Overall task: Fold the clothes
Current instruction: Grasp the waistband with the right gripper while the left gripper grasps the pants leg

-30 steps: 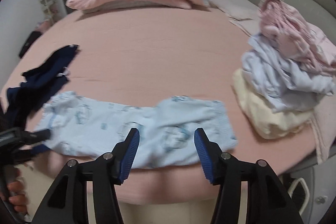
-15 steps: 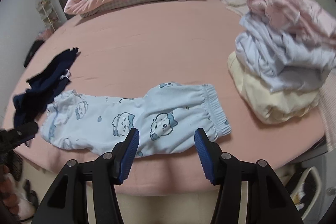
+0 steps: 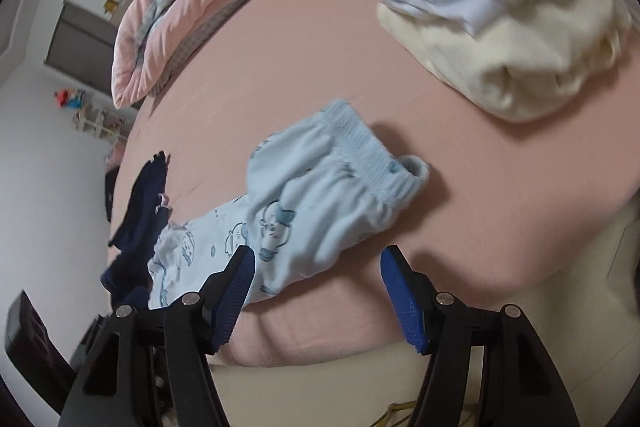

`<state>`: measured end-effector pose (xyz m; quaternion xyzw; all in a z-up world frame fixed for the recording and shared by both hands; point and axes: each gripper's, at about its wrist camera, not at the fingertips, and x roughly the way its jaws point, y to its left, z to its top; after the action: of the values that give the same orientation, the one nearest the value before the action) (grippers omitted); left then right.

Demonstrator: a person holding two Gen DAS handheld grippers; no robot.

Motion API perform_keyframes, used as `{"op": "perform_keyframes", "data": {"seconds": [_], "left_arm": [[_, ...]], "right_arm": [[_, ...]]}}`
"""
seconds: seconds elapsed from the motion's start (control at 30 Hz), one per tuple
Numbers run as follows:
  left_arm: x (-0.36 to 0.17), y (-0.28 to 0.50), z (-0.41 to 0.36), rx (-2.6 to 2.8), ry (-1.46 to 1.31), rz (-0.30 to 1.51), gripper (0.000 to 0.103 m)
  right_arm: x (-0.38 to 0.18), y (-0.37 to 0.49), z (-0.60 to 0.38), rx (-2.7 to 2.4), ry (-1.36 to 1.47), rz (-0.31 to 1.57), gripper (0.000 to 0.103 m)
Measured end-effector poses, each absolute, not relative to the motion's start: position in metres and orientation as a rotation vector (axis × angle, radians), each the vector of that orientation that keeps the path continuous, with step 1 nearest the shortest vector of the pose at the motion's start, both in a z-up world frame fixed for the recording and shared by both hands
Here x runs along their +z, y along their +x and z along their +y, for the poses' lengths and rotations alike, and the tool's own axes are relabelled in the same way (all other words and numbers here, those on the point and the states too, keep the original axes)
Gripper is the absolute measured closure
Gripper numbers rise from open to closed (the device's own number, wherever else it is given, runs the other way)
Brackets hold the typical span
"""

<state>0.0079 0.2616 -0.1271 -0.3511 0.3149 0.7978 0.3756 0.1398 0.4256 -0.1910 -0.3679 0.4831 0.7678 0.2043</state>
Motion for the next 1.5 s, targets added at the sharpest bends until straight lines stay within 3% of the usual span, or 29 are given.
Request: {"op": "perform_keyframes", "data": {"seconds": [0.3,0.37,0.63,1.07,1.5], "left_arm": [[-0.139,0.046,0.288,1.91,-0.714,0.991,0.041],[-0.145,0.051,0.295,1.873,-0.691,1.034,0.041],[-0.162,0.07,0.318,1.762,-0.58,1.203,0.041],[-0.181,0.08,0.339,1.714,-0.458,1.329,0.041],[-0.196,0.077,0.343,1.769,-0.422,1.284,0.041]], "right_arm": [[-0.24,0.17,0.451,1.911,-0.755,1.935,0.033],[-0.248,0.171,0.452,1.866,-0.715,1.995,0.033],[-0.251,0.163,0.457,1.871,-0.678,1.999,0.032],[-0.262,0.148,0.471,1.861,-0.609,2.07,0.031],[-0.275,0.158,0.477,1.877,-0.571,2.157,0.032]]}}
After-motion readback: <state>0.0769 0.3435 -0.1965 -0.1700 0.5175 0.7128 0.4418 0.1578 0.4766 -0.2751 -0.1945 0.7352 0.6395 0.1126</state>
